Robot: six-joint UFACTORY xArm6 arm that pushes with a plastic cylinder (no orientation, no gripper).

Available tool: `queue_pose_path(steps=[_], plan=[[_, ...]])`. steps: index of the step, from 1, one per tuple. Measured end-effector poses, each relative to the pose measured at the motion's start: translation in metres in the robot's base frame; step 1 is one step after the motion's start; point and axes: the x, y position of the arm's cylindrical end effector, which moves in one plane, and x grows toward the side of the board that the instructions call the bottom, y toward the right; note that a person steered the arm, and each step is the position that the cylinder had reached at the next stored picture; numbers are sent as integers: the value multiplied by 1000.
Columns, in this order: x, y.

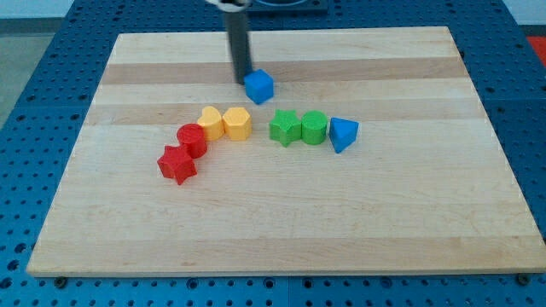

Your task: Push the blue cube above the blue triangle

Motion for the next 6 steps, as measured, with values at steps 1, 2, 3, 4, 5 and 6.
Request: queue_pose_path(steps=[1,2,3,4,5,6], plan=[[19,86],[7,83],[-12,30],[16,-4],[45,3],[62,52]])
